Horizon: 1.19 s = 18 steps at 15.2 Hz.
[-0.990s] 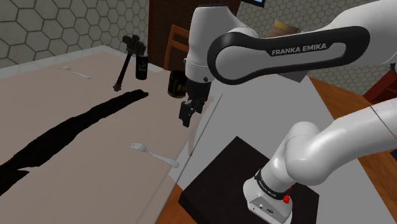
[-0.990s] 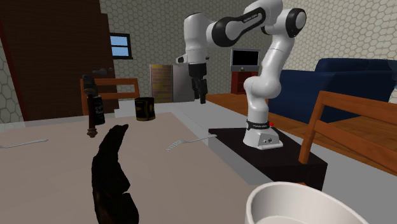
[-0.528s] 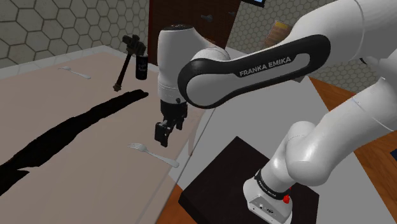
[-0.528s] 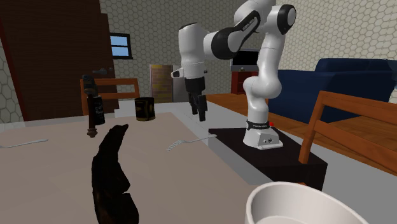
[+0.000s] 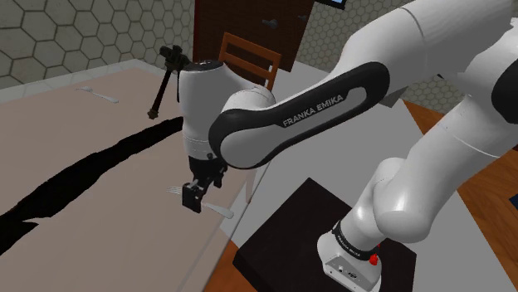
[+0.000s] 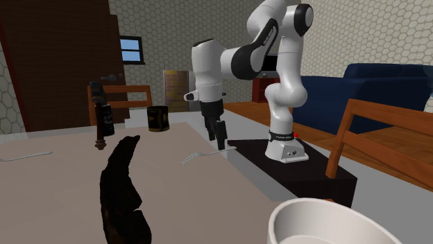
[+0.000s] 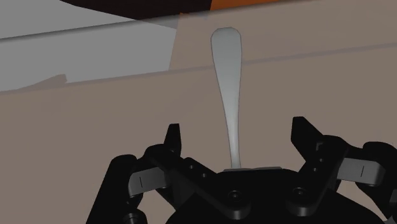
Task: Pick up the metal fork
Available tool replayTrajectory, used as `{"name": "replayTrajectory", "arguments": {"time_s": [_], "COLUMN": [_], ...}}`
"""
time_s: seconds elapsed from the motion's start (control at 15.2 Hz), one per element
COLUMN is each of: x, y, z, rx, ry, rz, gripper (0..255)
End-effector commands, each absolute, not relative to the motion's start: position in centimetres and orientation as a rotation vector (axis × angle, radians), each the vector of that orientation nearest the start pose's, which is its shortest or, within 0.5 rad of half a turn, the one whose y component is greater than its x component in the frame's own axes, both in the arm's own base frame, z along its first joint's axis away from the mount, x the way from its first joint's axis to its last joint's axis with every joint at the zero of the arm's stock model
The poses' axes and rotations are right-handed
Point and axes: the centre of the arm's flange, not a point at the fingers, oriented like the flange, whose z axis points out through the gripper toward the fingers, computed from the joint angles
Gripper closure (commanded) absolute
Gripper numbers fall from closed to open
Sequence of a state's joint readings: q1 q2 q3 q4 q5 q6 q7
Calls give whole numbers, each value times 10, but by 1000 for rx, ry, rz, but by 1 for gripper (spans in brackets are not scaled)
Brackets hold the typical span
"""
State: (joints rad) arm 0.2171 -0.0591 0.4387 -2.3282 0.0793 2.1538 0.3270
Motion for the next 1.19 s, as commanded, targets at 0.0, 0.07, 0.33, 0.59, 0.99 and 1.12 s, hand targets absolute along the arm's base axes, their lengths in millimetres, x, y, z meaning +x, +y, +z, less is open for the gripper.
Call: {"name": "replayTrajectory", "arguments": {"time_s": [0.0, 0.07, 0.33, 0.59, 0.99, 1.12], "x": [384, 384, 384, 383, 384, 384], "y": [299, 299, 299, 299, 299, 299], "z": [340, 334, 326, 326, 331, 342], "rx": [-3127, -3127, -3127, -3127, -3127, -3127], "ry": [-439, -439, -439, -439, -439, -439], "rz": [196, 196, 196, 196, 196, 196], "gripper": [0, 0, 255, 255, 255, 255]}}
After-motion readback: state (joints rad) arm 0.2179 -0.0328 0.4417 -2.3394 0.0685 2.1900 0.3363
